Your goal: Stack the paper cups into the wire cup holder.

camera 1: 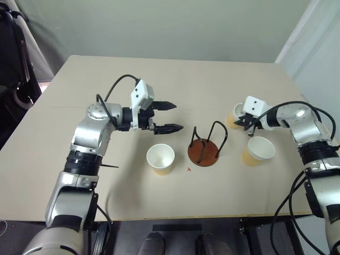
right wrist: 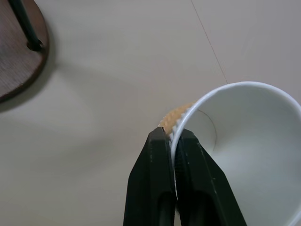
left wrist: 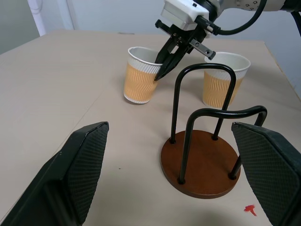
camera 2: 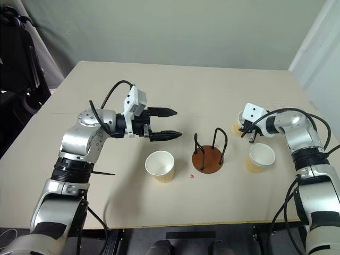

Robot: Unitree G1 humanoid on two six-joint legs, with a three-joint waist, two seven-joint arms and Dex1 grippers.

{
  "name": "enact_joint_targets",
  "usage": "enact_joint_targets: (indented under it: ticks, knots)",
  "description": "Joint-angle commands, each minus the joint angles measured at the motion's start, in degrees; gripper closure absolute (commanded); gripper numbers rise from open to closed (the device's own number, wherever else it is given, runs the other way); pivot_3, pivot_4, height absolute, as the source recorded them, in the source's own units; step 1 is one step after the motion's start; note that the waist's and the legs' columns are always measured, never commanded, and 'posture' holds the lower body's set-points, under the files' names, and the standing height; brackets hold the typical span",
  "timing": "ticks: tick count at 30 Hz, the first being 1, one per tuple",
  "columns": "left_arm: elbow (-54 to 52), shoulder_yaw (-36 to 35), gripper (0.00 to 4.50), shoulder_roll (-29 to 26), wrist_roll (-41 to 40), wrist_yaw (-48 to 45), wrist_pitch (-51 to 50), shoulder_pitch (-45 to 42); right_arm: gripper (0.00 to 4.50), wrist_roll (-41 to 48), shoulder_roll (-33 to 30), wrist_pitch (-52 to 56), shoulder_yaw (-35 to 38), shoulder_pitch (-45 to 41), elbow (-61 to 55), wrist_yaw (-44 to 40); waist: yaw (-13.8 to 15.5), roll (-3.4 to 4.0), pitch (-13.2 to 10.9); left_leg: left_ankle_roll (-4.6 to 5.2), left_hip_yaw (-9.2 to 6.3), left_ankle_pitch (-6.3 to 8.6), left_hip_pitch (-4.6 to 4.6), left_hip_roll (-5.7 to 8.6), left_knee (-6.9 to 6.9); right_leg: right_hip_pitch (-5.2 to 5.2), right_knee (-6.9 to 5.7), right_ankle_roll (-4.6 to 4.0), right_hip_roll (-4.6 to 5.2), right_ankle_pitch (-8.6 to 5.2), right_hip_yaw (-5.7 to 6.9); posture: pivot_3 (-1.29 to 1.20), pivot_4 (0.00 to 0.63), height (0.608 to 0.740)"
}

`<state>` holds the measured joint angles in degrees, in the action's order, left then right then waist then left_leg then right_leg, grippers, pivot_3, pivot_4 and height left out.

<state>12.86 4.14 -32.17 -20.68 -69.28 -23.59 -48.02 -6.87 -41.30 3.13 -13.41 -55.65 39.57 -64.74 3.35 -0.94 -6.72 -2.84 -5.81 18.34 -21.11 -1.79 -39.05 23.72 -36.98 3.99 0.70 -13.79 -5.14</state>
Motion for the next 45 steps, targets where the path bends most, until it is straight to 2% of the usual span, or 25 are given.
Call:
enact_joint_targets:
  ticks: [1,9,18,25,29,38,45]
  knots:
    - [-1.79,-0.79,0.0,-0.57,-0.1,0.15,0.92,-0.43,4.48,2.34,-1.86,2.53,3.2,-1.17,-5.5,-1.59,0.01,0.01,0.0,0.0,0.0,0.0,0.0,0.0,0.0,0.0,0.0,0.0,0.0,0.0,0.0,0.0,0.15,0.74]
    - [-1.23,-0.74,0.0,-0.91,0.11,0.15,1.4,-0.37,4.48,8.23,-5.86,13.54,7.25,2.62,-24.93,-5.1,0.09,0.01,-0.01,-0.01,-0.02,-0.01,-0.08,0.0,-0.02,-0.01,0.04,0.0,-0.01,0.0,0.05,0.0,0.15,0.74]
    - [-0.61,-0.35,0.0,-0.48,0.43,0.14,1.91,-0.64,4.48,12.69,-9.76,21.79,8.32,5.27,-41.09,-6.79,-0.02,0.01,-0.01,-0.02,-0.03,-0.02,-0.06,0.0,-0.08,0.0,0.08,0.0,-0.01,0.0,0.03,0.0,0.15,0.74]
    - [-0.28,-0.28,0.0,-0.25,0.54,0.13,2.03,-0.8,4.48,14.62,-12.48,23.65,7.99,4.19,-48.55,-7.59,-0.1,0.01,-0.01,-0.01,-0.05,-0.02,-0.05,0.0,-0.09,0.0,0.13,0.0,-0.01,0.0,0.02,0.0,0.15,0.74]
    - [-0.08,-0.35,0.0,-0.14,0.57,0.3,2.1,-0.87,4.48,19.76,-13.3,27.83,9.43,1.1,-56.02,-9.29,-0.26,0.04,-0.02,0.0,-0.03,-0.03,-0.05,0.01,-0.08,0.05,0.16,0.0,-0.02,-0.01,0.03,0.0,0.15,0.74]
    - [0.26,-0.14,0.0,-0.11,0.7,0.25,2.4,-1.03,4.48,26.99,-15.53,33.28,10.07,-1.78,-62.5,-10.64,-0.27,0.04,-0.02,0.01,-0.08,-0.06,-0.04,0.01,-0.1,0.03,0.19,0.0,-0.05,-0.01,0.05,0.0,0.15,0.74]
    - [0.54,0.06,0.0,-0.11,0.82,0.04,2.54,-1.18,4.48,25.15,-18.09,30.48,7.33,1.16,-64.49,-11.44,-0.28,0.04,-0.02,0.0,-0.1,-0.07,-0.04,0.0,-0.1,0.03,0.19,0.0,-0.06,-0.01,0.04,0.0,0.15,0.74]
